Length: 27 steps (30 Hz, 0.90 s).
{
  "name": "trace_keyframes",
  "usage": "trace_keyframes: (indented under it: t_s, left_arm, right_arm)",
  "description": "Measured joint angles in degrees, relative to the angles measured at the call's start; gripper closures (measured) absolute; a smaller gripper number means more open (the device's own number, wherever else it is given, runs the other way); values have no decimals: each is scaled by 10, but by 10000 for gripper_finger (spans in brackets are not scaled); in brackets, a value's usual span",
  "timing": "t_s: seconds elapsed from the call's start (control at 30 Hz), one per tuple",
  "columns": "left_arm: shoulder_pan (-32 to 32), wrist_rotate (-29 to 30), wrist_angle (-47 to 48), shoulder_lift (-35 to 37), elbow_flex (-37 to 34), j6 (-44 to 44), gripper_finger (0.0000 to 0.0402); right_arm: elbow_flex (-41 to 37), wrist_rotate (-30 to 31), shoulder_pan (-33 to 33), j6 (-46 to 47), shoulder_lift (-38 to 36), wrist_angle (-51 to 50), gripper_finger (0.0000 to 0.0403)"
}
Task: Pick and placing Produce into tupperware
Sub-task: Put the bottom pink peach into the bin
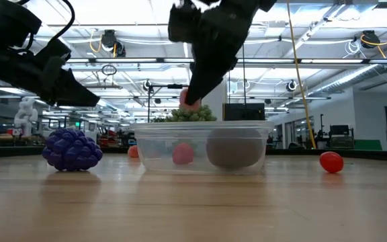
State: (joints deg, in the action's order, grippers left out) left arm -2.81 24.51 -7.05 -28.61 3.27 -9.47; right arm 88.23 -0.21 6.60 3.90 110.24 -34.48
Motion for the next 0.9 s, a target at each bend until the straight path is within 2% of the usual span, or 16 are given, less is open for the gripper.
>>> trace_keyframes:
  t_s: [0.23, 0.9]
  left_arm:
    - [0, -6, 0, 0, 0, -14, 172]
    - [0, -21, 0, 0, 0, -12, 172]
  right_arm:
    - [0, 0, 29, 47, 1, 0, 277]
    - [-45, -1, 10, 66, 6, 18, 277]
